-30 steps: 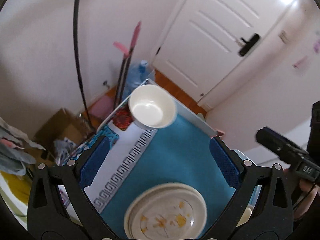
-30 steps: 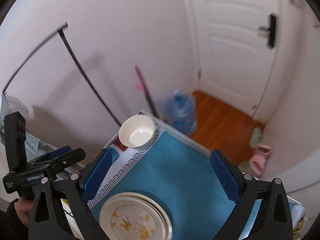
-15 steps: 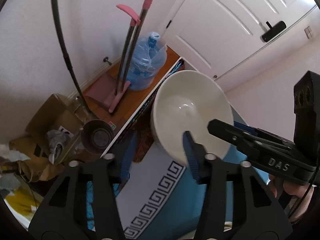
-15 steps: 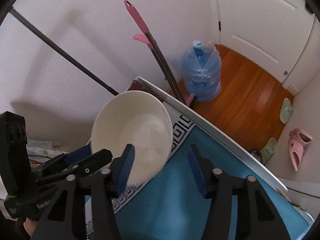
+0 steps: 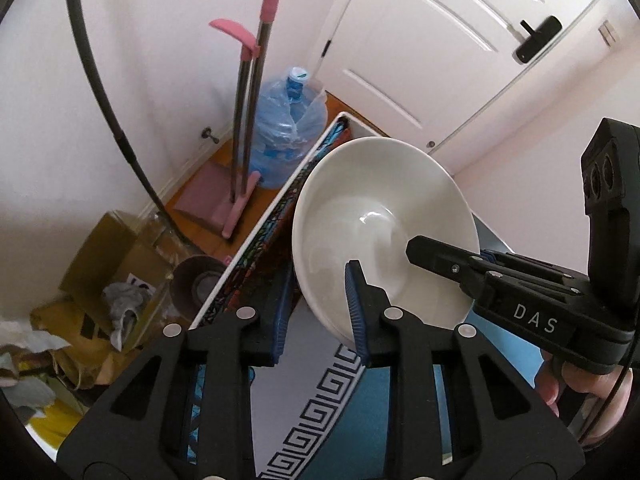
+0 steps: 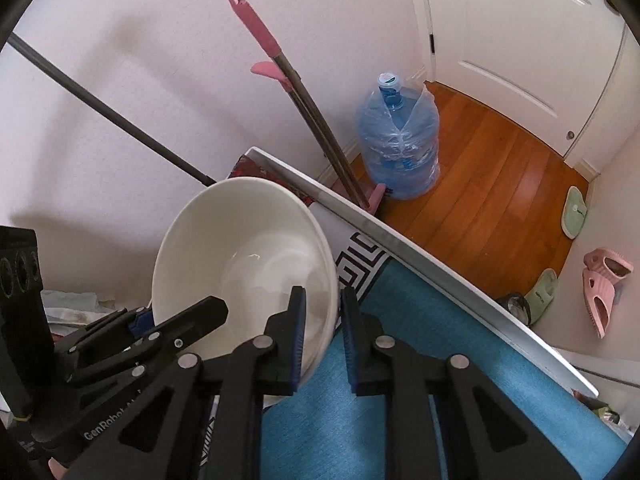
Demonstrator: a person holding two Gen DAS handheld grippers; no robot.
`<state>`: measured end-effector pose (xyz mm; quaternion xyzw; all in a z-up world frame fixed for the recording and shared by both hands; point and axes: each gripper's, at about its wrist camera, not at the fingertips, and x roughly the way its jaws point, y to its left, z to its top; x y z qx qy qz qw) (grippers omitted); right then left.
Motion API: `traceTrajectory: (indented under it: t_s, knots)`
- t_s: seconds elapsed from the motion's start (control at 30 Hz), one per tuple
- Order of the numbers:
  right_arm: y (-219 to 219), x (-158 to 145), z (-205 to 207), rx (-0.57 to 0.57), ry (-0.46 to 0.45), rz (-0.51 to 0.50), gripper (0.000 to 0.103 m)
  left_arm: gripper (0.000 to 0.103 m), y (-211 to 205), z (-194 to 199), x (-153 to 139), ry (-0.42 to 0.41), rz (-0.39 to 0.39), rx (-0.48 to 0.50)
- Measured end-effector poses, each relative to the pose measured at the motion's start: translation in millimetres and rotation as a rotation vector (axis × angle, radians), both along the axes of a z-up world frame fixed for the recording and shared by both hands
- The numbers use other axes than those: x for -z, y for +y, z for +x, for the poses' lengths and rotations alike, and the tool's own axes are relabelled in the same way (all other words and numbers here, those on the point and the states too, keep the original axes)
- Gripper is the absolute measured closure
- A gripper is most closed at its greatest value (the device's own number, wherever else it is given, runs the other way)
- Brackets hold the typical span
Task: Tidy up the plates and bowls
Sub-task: 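Grasp the rim of the white bowl with both tools, then carry the white bowl with both tools and lower it into the cream bowl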
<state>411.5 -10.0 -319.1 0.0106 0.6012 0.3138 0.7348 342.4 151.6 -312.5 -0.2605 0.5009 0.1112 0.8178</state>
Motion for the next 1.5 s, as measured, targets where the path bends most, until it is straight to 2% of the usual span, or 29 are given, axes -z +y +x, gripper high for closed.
traceTrajectory:
  t_s: [0.13, 0.4, 0.6, 0.9, 1.07, 1.2, 1.33, 1.5]
  knots:
    - [-11, -17, -8, 0.022, -0.03, 0.017, 0.087, 0.079, -12, -4, -20, -0.024, 0.03, 0.028]
    - [-58, -79, -44, 0.087, -0.111, 0.036, 0.087, 0.079, -61, -25, -83, -0.09, 0.075, 0.11]
    - [-111, -129, -93, 0.161, -0.188, 0.039, 0.087, 0.079, -117, -55, -131, -0.154, 0.107, 0.192]
    - [-208, -174, -180, 0.298, -0.256, 0.017, 0.087, 0.079, -224, -105, -169, -0.21, 0.098, 0.33]
    - [-262, -187, -232, 0.376, -0.279, -0.007, 0.087, 0.079, -281, -129, -174, -0.228, 0.06, 0.415]
    - [-300, -181, -267, 0.438, -0.269, -0.033, 0.087, 0.079, -323, -143, -166, -0.218, 0.029, 0.495]
    - [-330, -169, -293, 0.51, -0.234, -0.066, 0.087, 0.079, -361, -149, -147, -0.162, 0.005, 0.587]
    - [-363, -140, -312, 0.584, -0.177, -0.107, 0.087, 0.079, -401, -148, -113, -0.076, 0.0, 0.686]
